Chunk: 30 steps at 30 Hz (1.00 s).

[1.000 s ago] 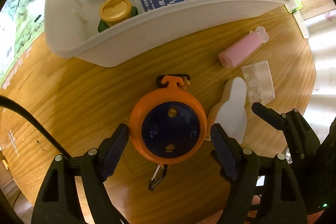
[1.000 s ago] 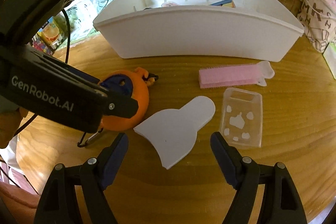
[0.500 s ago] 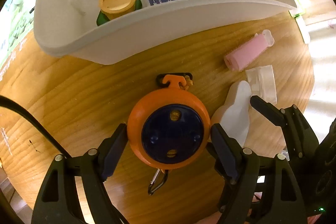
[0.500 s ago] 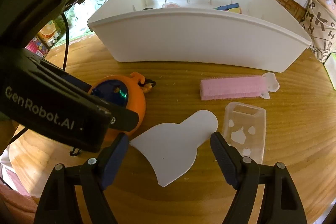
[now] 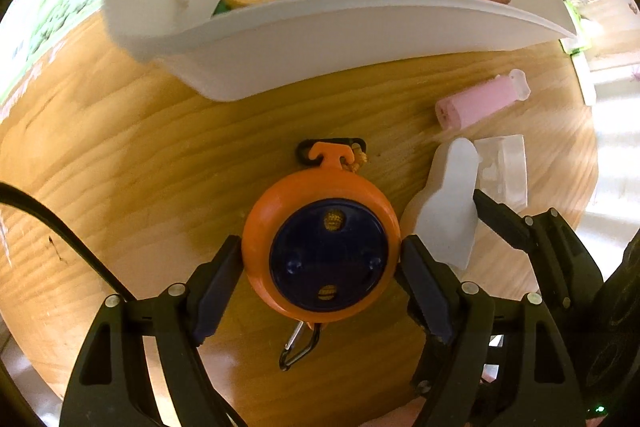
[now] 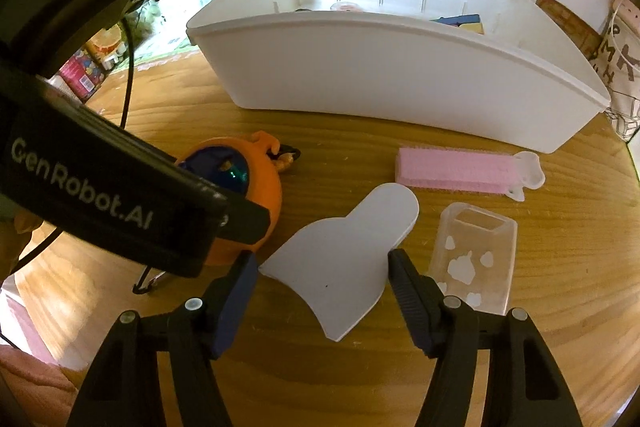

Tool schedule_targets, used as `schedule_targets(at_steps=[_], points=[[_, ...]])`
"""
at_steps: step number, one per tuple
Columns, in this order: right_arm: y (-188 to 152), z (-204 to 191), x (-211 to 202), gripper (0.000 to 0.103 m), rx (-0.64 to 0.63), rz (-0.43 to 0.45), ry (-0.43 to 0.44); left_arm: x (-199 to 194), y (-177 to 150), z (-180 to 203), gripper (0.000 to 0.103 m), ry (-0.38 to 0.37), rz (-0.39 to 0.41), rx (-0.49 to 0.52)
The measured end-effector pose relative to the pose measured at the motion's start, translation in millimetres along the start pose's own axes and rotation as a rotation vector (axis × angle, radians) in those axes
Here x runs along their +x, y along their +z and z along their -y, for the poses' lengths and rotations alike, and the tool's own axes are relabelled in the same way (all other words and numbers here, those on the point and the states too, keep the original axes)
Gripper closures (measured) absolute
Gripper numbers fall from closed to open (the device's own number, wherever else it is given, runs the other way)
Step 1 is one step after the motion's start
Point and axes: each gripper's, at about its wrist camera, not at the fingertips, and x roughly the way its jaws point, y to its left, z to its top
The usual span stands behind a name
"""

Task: Organize rigid objects
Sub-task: 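Grasp the orange cord reel with the left tool while the right tool grasps the white foam cutout, then lift the cord reel and foam cutout and carry both over the tray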

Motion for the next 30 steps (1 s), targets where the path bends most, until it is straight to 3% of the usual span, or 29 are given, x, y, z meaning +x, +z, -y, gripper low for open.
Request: schedule_targets(at_steps=[18,30], points=[[-4,-20,-5,0.036,-0.141,0.018,0.057,-7,-65,-33,0.022,0.031,0.062,-0.189],[-24,-29,-38,0.036,-0.231,0.103,0.083,-26,-115,-50,0.022,0.066,0.166,-0.334]])
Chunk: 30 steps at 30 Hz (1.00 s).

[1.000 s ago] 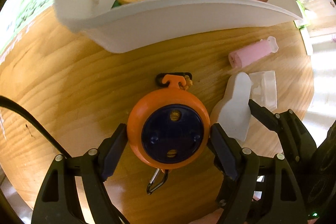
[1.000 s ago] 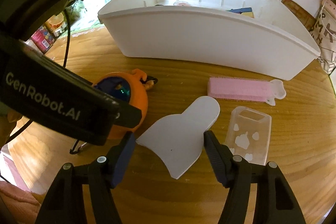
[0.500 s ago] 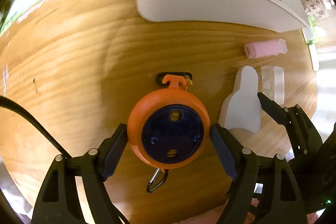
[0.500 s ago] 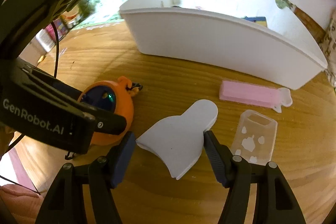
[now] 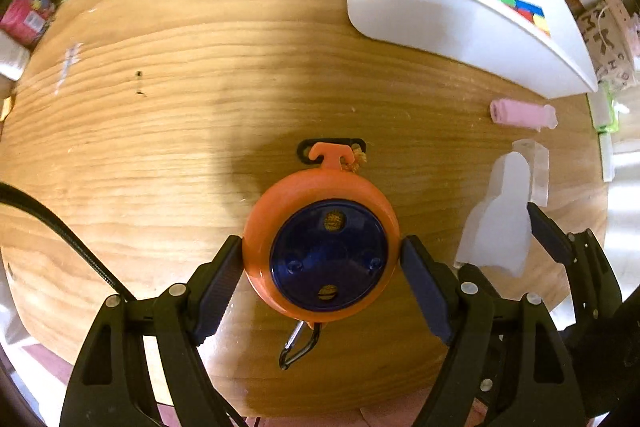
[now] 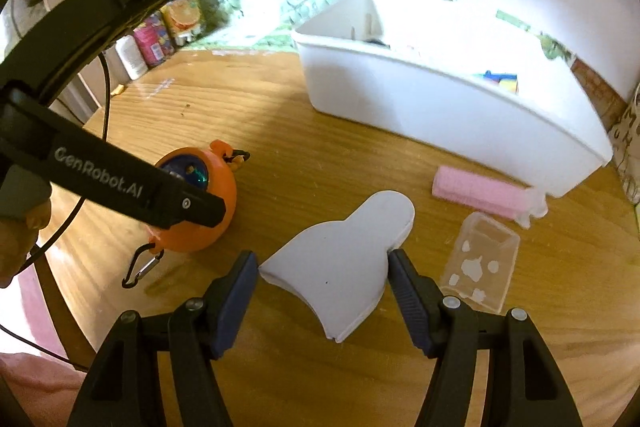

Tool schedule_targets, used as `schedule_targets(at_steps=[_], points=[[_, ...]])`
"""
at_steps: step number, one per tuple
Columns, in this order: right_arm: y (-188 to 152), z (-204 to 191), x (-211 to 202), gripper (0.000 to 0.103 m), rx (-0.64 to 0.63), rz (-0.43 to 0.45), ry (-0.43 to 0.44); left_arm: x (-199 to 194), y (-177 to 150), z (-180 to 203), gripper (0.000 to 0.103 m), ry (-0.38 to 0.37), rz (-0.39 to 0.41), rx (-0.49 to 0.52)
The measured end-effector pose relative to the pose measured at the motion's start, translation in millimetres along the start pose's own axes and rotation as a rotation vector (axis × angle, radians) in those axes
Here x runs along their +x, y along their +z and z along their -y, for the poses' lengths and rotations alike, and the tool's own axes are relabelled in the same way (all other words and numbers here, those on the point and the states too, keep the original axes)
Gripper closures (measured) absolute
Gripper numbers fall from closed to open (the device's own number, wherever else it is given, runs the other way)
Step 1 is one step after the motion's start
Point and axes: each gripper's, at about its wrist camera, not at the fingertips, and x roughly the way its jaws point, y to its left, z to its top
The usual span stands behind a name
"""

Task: Organize rigid objects
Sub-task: 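Lift the cord reel and foam cutout and carry both over the tray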

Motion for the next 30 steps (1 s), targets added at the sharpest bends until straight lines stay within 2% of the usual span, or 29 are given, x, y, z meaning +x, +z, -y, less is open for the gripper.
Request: schedule_targets(at_steps=[7,15,18,30], points=[[5,-4,-34,0.036,-0.029,0.091,-0.025,-29,-16,6,0.022,0.001,0.085,-0.007],[10,-7,-65,0.036,-0.026,0.151,-0.056,-76,-30,15,0.022,-0.028,0.164,0.016],[13,-10,-75,0.036,-0.037,0.171,-0.075,-82,-14,27,0.022,-0.034,0.193,0.015],[36,-6,-101,0.036,-0.048,0.267,-0.112,-141,-8,32,0.022,0.009,0.35,0.071]])
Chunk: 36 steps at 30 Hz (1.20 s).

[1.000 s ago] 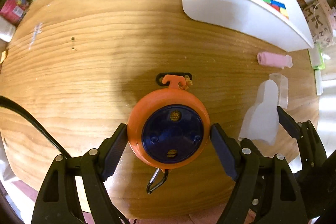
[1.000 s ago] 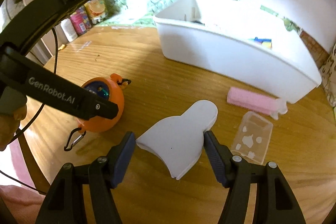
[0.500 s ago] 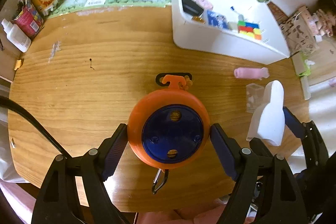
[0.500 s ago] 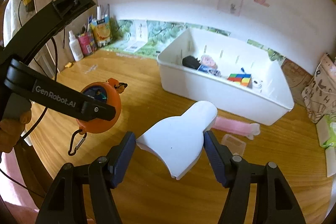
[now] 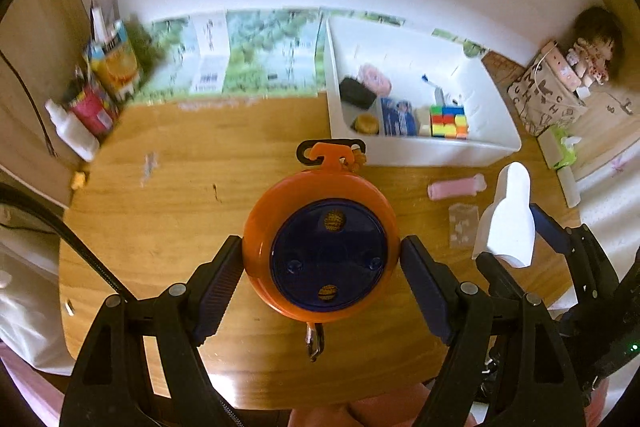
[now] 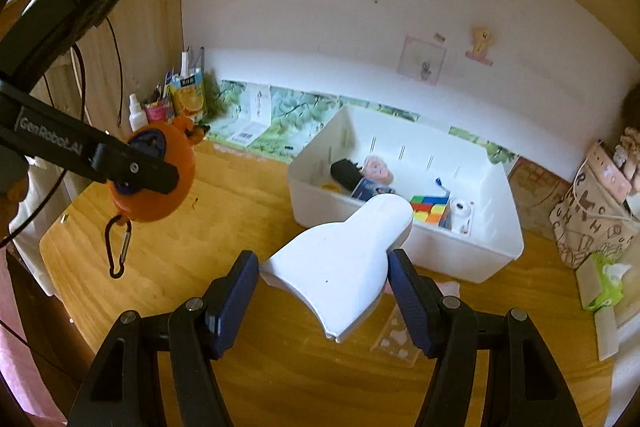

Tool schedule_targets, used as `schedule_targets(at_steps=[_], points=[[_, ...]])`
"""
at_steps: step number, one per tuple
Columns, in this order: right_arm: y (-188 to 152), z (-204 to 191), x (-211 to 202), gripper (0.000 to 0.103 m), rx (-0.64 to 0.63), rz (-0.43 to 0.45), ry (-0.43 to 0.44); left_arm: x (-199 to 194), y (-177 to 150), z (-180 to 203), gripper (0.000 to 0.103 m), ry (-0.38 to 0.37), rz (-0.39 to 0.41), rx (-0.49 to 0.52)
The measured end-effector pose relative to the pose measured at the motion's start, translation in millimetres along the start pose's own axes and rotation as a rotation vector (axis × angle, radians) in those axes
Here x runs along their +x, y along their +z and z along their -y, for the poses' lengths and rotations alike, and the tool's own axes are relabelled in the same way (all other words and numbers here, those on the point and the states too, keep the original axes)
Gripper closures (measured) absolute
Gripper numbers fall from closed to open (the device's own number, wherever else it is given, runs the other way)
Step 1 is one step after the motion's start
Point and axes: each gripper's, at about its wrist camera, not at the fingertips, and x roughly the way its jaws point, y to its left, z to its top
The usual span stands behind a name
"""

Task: Organize rigid objects
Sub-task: 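Lift the cord reel and foam cutout and carry both over the tray, then lower both tools and open them to drop the reel and cutout into the tray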

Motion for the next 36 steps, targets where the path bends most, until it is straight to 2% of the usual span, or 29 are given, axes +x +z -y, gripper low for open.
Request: schedule_targets(at_steps=[11,17,28,36], points=[[28,35,6,0.036,0.026,0.057,-0.027,-17,36,25,0.022,0.018,0.08,0.061],[45,65,16,0.036,0.04,0.078,-0.008,-15,67,45,0.022,0.01,0.104,0.059],[74,118,40,0.036,0.037,0.124,0.013,-1,117,83,0.021,0.0,0.159,0.06],[74,142,71,0.035,0.027,0.099,0.013,31,138,95,0.021,-0.014,0.144,0.015]])
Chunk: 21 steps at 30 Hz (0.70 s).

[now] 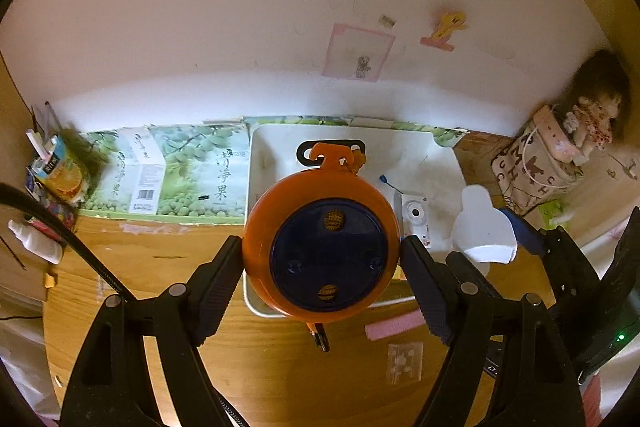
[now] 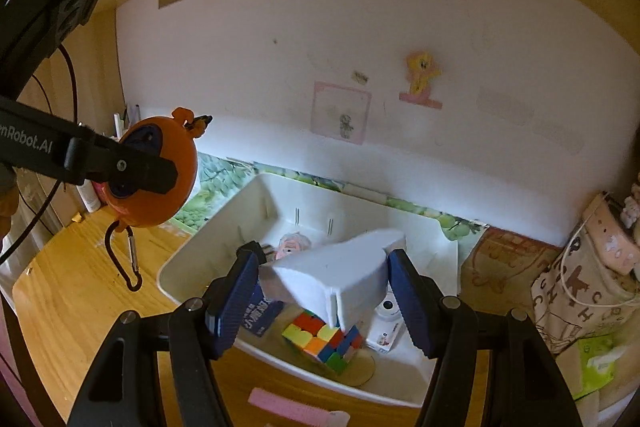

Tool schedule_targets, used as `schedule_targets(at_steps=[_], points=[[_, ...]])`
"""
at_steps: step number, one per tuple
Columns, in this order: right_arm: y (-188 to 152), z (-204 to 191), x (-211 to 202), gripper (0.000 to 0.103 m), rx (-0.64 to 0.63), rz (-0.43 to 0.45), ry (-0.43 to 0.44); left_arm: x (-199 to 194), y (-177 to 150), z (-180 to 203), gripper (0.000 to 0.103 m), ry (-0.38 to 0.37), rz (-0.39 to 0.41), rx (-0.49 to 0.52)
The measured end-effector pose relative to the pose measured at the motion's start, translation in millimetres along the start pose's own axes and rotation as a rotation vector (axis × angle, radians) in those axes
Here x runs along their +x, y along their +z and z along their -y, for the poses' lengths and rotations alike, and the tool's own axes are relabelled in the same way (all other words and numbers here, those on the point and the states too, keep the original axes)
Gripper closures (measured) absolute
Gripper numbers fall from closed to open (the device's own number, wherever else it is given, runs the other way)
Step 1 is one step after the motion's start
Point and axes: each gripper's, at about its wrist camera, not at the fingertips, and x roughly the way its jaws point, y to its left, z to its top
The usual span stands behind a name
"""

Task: Organize rigid objects
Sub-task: 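Lower both tools and open them to drop the reel and cutout into the tray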

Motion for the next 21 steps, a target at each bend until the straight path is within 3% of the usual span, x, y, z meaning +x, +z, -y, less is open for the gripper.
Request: schedule_targets(at_steps=[21], points=[[-28,39,83,0.035,0.048,-0.134,0.125,108,7,12,0.021,0.132,-0.238,-0.035]])
